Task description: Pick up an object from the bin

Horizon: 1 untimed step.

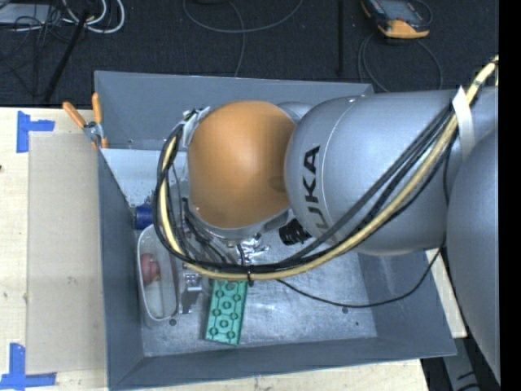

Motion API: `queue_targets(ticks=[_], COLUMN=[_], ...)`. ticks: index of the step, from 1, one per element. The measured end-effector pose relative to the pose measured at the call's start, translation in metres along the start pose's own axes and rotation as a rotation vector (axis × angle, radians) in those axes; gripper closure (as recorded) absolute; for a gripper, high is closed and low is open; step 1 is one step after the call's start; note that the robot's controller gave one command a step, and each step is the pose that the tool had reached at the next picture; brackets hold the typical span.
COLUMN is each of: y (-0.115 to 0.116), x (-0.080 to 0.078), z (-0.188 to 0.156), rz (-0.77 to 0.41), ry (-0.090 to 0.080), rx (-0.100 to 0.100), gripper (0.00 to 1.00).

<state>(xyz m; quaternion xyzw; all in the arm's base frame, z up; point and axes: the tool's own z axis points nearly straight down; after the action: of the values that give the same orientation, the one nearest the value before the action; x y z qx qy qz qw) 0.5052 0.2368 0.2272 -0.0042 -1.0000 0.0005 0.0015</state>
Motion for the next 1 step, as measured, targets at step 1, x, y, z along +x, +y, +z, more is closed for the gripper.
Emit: queue_targets(ticks=[1], y=[-0.002], x=[-0.0261], z=[0.0485], rz=[0.069], ry=[-0.007], rx=[-0.002], gripper=[0.0])
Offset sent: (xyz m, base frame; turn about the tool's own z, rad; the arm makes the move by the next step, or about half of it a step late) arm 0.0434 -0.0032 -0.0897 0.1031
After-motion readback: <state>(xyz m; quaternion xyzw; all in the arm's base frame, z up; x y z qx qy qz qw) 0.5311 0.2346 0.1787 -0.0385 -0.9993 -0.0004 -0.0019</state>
